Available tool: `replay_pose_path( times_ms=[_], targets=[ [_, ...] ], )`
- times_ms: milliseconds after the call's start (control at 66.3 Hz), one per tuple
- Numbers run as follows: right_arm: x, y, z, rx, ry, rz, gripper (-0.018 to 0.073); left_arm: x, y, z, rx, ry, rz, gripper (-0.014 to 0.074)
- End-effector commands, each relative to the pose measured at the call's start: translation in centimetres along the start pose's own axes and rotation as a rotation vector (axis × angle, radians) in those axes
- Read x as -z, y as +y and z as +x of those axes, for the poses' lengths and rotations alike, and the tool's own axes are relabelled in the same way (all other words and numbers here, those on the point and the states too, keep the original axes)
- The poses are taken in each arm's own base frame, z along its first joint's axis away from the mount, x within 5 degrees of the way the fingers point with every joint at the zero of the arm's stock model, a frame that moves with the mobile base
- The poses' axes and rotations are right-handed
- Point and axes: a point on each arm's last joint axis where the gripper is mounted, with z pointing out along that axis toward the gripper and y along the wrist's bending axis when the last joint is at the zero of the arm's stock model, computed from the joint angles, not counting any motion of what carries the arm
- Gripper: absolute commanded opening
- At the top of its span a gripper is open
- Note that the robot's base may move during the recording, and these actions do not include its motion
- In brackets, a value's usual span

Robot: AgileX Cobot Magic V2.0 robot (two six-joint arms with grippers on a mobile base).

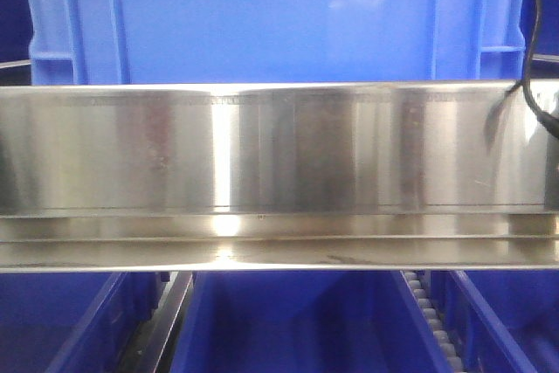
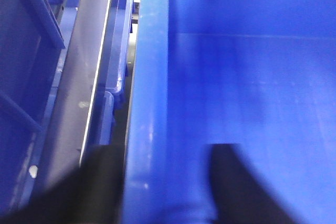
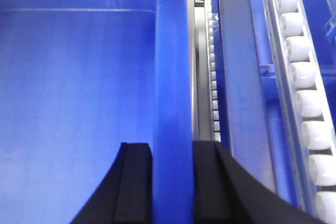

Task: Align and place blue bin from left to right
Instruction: 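Close both grippers on the blue bin's side walls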

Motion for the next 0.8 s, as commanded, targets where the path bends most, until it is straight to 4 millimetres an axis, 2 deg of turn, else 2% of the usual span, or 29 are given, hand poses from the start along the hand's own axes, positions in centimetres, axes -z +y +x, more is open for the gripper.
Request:
replay_pose_path(
  times_ms=[0, 91, 302, 588, 664, 785],
  targets=[
    [0.3, -0.2, -0.4, 0.005, -0.031, 0.003, -0.0078, 0.7, -1.0, 0.0, 0.002, -0.020, 0.046, -0.0002],
    [0.3, -0.2, -0.4, 0.005, -0.032, 0.003, -0.0078, 0.9, -1.6, 0.0, -0.007, -0.038, 0.064, -0.0110],
    [0.3, -0.2, -0.5, 0.005, -0.043, 0.000, -0.0078, 1.2, -2.5, -0.1, -0.019, -0.076, 0.098, -0.0111],
    [0.3, -0.2, -0.3, 0.007, -0.023, 0.004, -0.0078, 1.2, -2.4, 0.1, -0.016, -0.053, 0.093, -0.0111],
    [0.6, 0.0, -0.1, 0.022, -0.021, 0.019, -0.0078, 1.8, -2.4, 0.0, -0.013, -0.044, 0.087, -0.0111],
    [2.0, 1.0, 0.0, 0.036, -0.059, 0.038, -0.0078, 3.3, -2.4, -0.5, -0.011, -0.059, 0.078, -0.0111]
  ],
)
